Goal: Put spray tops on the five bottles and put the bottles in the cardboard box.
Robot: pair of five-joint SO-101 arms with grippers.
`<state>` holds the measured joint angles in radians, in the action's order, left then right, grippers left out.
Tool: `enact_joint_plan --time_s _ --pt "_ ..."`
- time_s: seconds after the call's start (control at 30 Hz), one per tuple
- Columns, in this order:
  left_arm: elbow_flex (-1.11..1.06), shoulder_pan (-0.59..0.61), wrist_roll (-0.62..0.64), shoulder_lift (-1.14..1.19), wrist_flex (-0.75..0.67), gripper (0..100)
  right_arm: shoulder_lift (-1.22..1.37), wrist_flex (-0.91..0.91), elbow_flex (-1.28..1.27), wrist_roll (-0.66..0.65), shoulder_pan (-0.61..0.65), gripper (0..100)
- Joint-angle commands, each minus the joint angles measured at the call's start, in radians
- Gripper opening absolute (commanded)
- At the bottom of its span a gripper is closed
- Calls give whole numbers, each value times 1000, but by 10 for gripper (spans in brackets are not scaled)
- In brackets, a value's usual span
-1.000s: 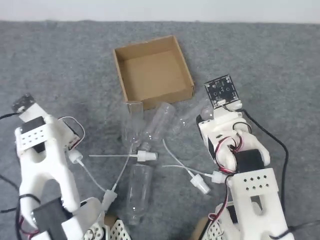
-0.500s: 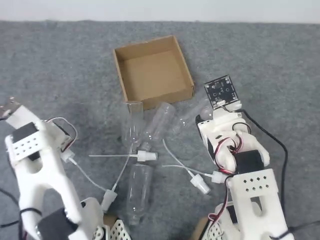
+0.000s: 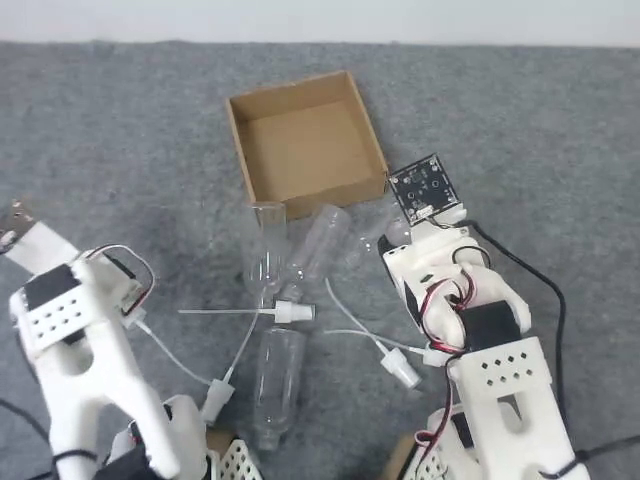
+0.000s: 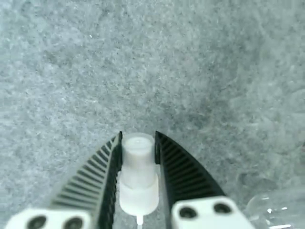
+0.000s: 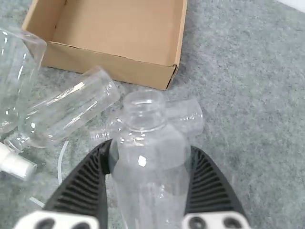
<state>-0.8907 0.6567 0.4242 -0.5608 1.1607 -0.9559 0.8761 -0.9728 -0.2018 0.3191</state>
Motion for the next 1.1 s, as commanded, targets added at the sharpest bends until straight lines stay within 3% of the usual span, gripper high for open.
enact_joint_plan --time_s 0.0,0.2,0.67,0.97,1.07 --pt "-5 0 6 -77 -20 12 -45 28 14 -18 13 28" --pt "-56 0 6 -104 -87 12 -137 39 -25 -20 47 27" --pt "-53 -3 6 -110 -89 12 -335 -31 -160 -68 82 27" --pt "73 -29 8 -110 -84 12 -334 -31 -161 -66 82 27" --pt "139 -75 8 -110 -23 12 -343 -33 -170 -63 82 27"
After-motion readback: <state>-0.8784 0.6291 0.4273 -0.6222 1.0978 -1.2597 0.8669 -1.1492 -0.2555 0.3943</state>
